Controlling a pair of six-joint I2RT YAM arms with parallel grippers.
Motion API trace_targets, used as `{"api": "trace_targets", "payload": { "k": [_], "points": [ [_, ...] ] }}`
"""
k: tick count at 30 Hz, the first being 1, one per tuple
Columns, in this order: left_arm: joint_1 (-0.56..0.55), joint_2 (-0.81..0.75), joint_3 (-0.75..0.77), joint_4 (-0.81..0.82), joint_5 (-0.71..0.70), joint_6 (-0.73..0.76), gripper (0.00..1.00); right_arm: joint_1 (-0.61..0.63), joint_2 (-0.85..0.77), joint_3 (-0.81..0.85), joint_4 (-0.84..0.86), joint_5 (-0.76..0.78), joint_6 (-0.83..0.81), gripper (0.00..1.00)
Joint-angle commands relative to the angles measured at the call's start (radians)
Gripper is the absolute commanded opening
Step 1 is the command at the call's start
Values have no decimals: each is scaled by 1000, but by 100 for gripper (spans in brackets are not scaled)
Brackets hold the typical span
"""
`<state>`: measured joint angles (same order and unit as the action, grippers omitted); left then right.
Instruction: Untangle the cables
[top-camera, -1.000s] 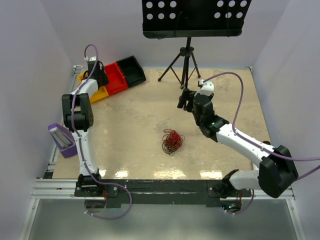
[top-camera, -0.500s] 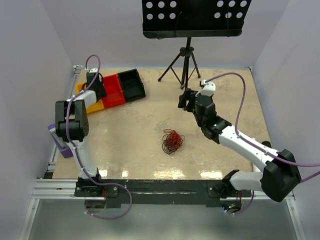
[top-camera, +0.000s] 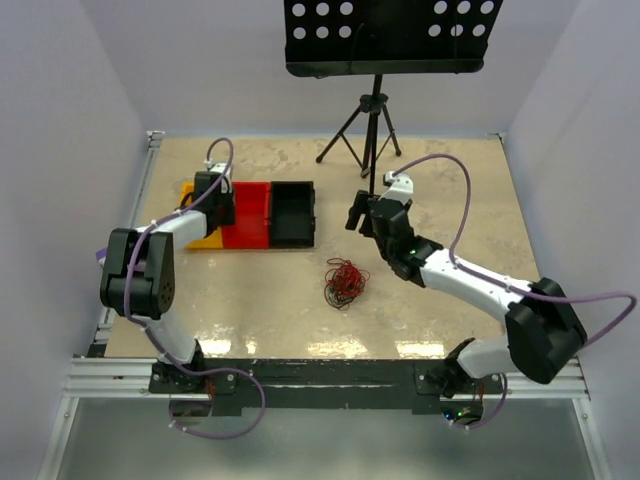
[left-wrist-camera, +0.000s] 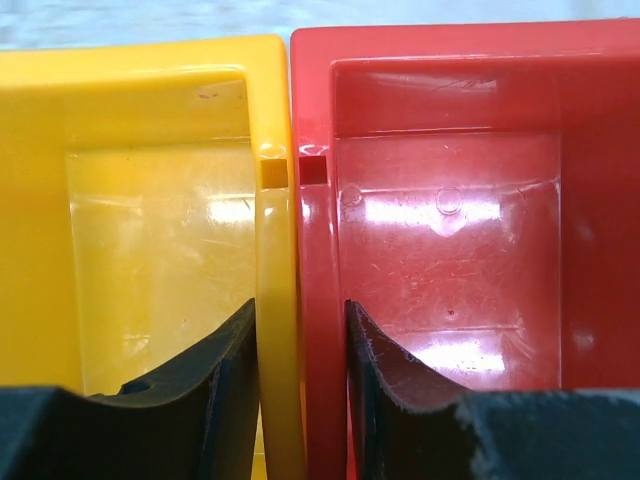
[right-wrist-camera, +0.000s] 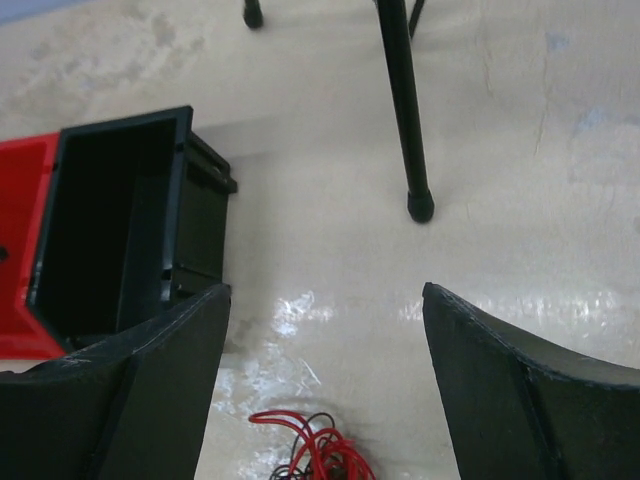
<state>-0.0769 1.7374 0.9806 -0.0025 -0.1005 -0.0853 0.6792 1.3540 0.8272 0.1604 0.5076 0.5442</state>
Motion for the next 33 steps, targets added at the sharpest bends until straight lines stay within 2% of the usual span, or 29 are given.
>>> {"api": "trace_targets", "payload": {
  "k": [1, 5, 8, 17, 23, 27, 33],
  "points": [
    [-86, -53, -11, 35, -22, 15, 21, 42, 91, 24, -65, 77, 80, 83],
    [-144, -52, -14, 38, -73, -31, 21, 91, 190, 32, -114, 137, 180, 85],
    [-149, -30, -5, 29, -91, -68, 20, 105, 230, 15, -87, 117, 215, 85],
    [-158, -33, -42, 36, -113, -113, 20, 203, 215, -124, 20, -15, 325, 83],
    [-208, -68, -77, 59, -119, -139, 17, 328, 209, -163, 42, -40, 421, 82],
    [-242, -68, -74, 24, -123, -151, 16, 372, 174, -122, -11, -18, 441, 83],
    [-273, -111, -103, -48, -56, -174, 17, 373, 82, -14, -159, 57, 422, 88]
  ]
}}
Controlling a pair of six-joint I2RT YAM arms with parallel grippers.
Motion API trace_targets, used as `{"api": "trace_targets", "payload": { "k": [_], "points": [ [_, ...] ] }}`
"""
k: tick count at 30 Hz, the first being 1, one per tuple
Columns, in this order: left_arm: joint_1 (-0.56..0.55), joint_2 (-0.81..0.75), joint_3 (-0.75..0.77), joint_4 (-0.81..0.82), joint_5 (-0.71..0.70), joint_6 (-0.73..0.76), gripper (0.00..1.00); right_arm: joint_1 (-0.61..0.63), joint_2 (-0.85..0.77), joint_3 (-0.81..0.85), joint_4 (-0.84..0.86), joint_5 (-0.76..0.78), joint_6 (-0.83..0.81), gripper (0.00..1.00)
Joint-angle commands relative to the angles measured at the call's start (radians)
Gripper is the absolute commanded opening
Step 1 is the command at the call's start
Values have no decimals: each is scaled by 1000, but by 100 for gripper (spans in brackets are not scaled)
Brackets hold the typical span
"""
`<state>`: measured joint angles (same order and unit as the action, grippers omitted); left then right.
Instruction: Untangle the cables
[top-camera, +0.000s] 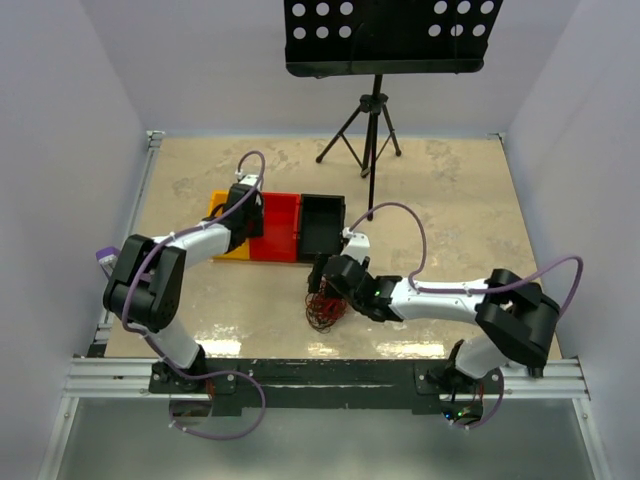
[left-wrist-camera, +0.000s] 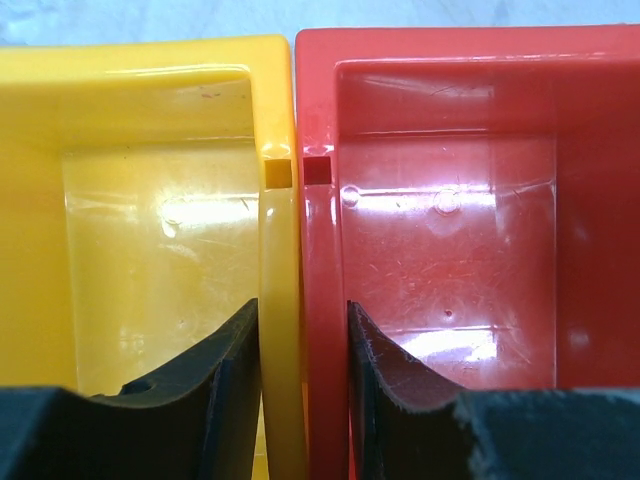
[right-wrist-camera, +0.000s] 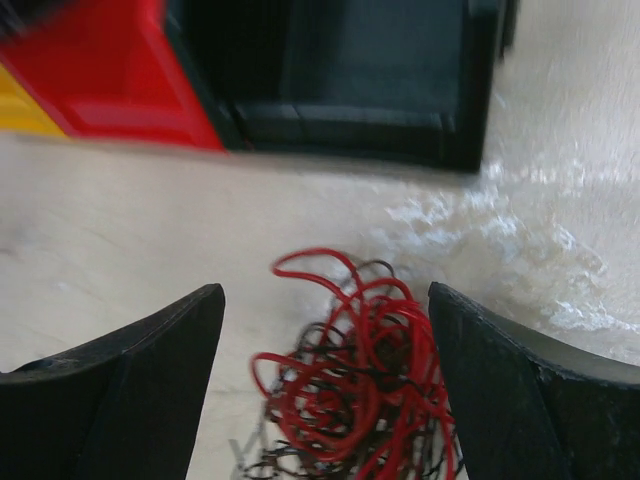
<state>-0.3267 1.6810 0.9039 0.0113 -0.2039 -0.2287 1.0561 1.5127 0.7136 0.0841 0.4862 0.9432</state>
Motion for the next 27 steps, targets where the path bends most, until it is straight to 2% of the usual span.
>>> {"api": "trace_targets", "payload": {
  "k": [1, 6, 8, 11, 16, 20, 23, 27],
  "points": [
    [-25, -63, -34, -62, 60, -37, 18, -4, -91, 116, -130, 93, 16, 89],
    [-29, -78, -51, -70, 187, -51, 35, -16, -120, 164, -266, 215, 49, 89],
    [-29, -81, -53, -68, 236, -55, 38, -59, -112, 161, -291, 252, 60, 87],
    [-29, -89, -49, -74, 268, -61, 44, -140, -91, 158, -267, 244, 31, 84],
    [-29, -102, -49, -82, 346, -55, 63, -188, 9, 207, -236, 258, -21, 81],
    [-29, -118, -46, -85, 475, -32, 75, -199, 76, 239, -233, 258, -24, 67],
    [-29, -112, -31, -103, 622, 2, 81, -206, 89, 234, -227, 264, -18, 56],
    [-29, -93, 7, -180, 741, 78, 82, -237, 89, 225, -256, 288, -6, 49]
  ]
}}
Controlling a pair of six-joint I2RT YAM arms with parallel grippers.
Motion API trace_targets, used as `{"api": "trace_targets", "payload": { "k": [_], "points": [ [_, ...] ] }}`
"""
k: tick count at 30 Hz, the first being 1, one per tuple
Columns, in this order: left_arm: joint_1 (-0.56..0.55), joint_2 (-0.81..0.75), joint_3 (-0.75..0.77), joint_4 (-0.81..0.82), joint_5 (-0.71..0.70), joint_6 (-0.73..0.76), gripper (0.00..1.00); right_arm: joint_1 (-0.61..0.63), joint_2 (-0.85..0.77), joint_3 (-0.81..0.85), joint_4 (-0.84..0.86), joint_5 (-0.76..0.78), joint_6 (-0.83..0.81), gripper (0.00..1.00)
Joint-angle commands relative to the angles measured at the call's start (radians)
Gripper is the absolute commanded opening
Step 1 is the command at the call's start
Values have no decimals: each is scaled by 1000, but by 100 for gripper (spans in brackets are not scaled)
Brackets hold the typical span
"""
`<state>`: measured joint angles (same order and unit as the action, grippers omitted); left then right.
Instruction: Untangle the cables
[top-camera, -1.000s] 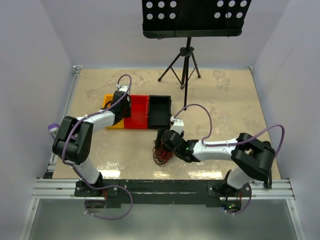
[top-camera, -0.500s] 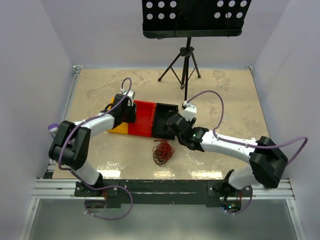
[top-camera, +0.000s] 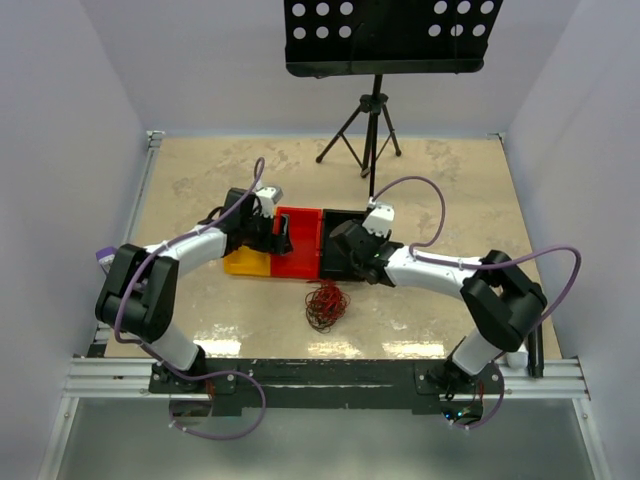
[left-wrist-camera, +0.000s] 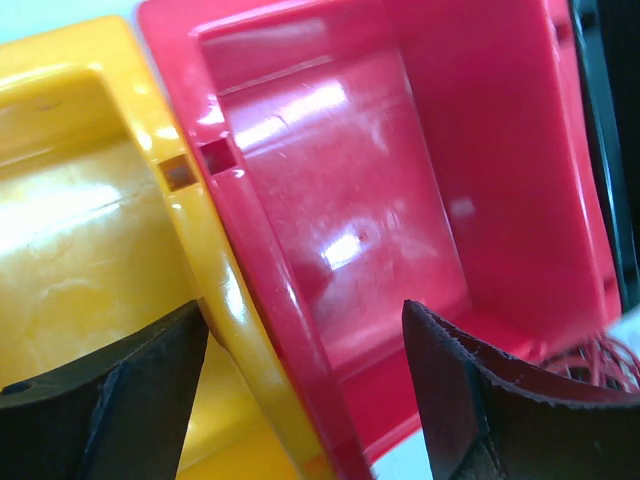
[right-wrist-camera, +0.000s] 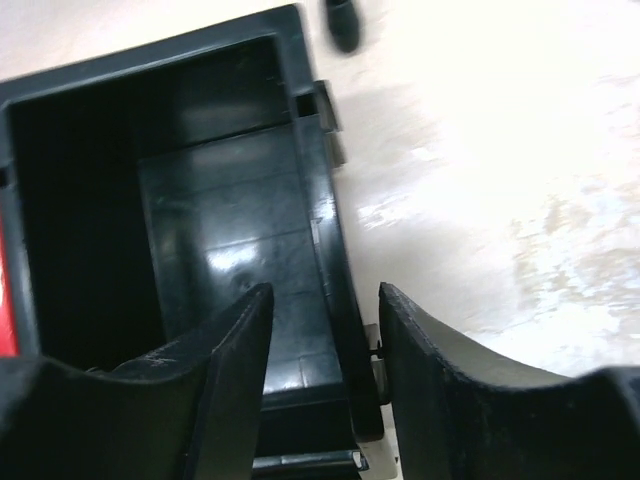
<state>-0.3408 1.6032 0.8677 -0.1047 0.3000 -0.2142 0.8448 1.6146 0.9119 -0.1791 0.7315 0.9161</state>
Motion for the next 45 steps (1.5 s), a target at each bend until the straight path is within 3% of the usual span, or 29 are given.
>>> {"api": "trace_targets", "payload": {
  "k": [1, 6, 10, 14, 20, 26, 31, 35, 38, 42, 45],
  "points": [
    [-14, -23, 39, -66, 257, 76, 82, -38, -13, 24, 3, 45, 20, 49],
    [-15, -72, 40, -99, 364, 137, 86, -82, -32, 13, 20, 48, -19, 54],
    [-15, -97, 57, -144, 354, 176, 87, -89, -32, 30, 38, 31, -49, 56],
    [-7, -118, 103, -194, 300, 210, 87, -87, -76, 7, 7, 29, -22, 77],
    [2, -149, 203, -309, 251, 340, 96, 19, -238, -22, -97, 43, 44, 86],
    [32, -157, 139, -282, 100, 342, 89, 223, -272, -40, -224, -41, 199, 82],
    [85, -127, 145, -340, 91, 384, 79, 306, -370, -137, -203, -125, 245, 69],
    [88, -156, 122, -334, -59, 388, 51, 323, -444, -192, -171, -187, 230, 64],
    [89, -218, 99, -326, -75, 395, 50, 327, -464, -217, -168, -196, 231, 63],
    [89, -201, 103, -382, -56, 412, 50, 330, -449, -232, -119, -219, 208, 60],
    [89, -193, 54, -330, -99, 400, 49, 335, -420, -240, -77, -242, 193, 59]
  ]
}}
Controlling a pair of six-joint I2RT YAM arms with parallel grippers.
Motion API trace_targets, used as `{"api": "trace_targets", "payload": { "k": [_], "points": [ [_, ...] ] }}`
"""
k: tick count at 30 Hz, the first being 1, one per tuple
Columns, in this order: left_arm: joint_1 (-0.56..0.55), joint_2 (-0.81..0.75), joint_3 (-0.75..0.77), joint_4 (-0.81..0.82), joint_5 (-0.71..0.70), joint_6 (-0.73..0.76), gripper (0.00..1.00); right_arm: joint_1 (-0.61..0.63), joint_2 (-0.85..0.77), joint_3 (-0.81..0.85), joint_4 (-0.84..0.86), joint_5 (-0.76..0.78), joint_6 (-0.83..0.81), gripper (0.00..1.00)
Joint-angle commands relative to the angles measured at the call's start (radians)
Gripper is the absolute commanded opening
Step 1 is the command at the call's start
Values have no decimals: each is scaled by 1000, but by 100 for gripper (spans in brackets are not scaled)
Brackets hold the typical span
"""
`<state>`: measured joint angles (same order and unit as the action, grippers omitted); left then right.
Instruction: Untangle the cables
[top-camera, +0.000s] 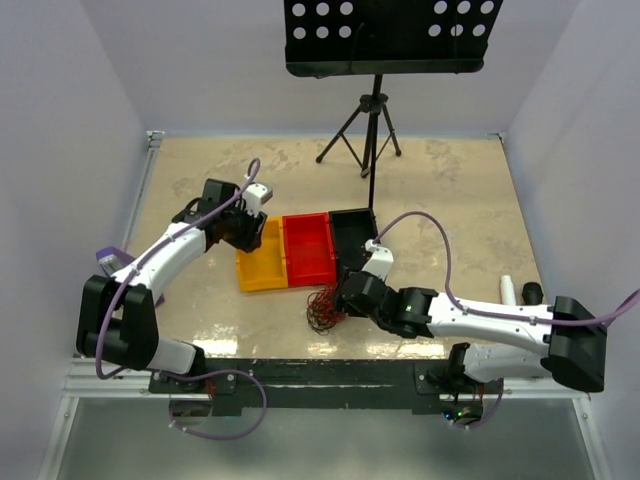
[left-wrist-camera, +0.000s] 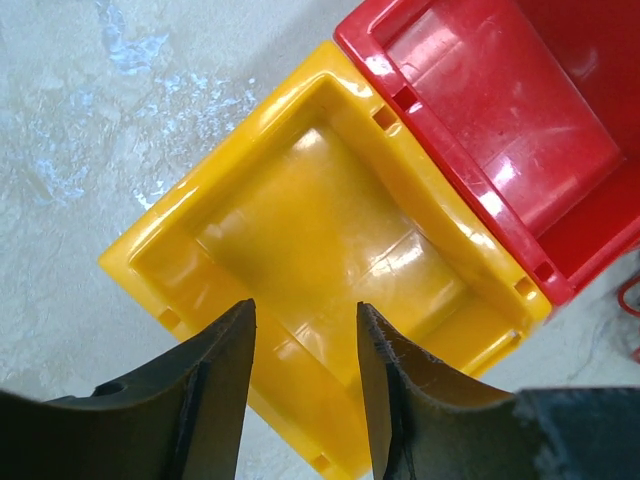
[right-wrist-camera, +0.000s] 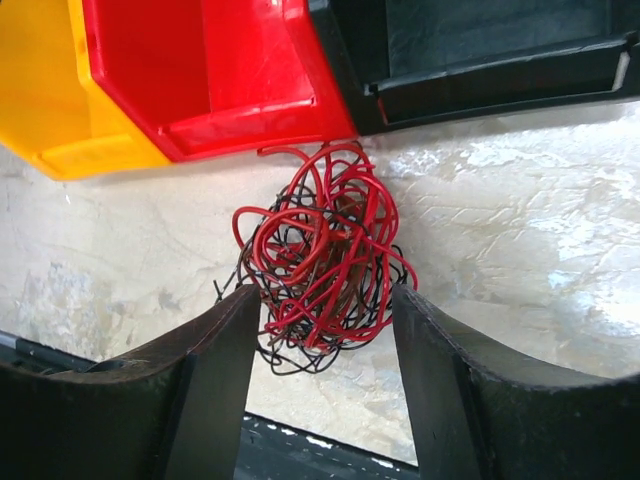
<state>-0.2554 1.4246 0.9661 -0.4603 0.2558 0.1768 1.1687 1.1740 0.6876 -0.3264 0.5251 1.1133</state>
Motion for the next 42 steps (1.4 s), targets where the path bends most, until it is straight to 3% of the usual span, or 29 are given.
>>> {"api": "trace_targets", "payload": {
  "k": [1, 6, 13, 14, 16, 19, 20, 25, 28, 36, 40, 42],
  "points": [
    [4, -9, -56, 50, -70, 1, 47, 12, 29, -19, 82, -43, -7, 57],
    [4, 80, -3, 98, -118, 3, 45, 17, 62, -51, 145, -77, -17, 45],
    [1, 93, 60, 69, -76, -2, 47, 23, 38, -65, 150, -76, -4, 16],
    [1, 76, 62, 54, -69, -2, 52, 25, 27, -66, 150, -74, -13, 12],
    [1, 33, 71, 16, -46, 4, 71, 32, -9, -75, 167, -71, -41, 2],
    [1, -44, 97, -52, -4, 27, 99, 37, -85, -92, 213, -77, -114, 0],
    [1, -65, 109, -81, 23, 39, 100, 40, -114, -97, 231, -82, -141, 0],
    [-4, -116, 177, -237, 346, 141, 100, 49, -189, -115, 306, -125, -243, 0],
    [-39, -115, 146, -242, 494, 176, 100, 63, -218, -131, 387, -163, -286, 0],
    [-77, -128, 69, -167, 661, 217, 91, 89, -267, -97, 443, -181, -334, 0],
    [-77, -89, 60, -239, 703, 325, 81, 92, -287, -97, 454, -194, -342, 0],
    [-77, -56, 69, -297, 727, 397, 80, 94, -289, -92, 455, -194, -343, 0]
  ]
}}
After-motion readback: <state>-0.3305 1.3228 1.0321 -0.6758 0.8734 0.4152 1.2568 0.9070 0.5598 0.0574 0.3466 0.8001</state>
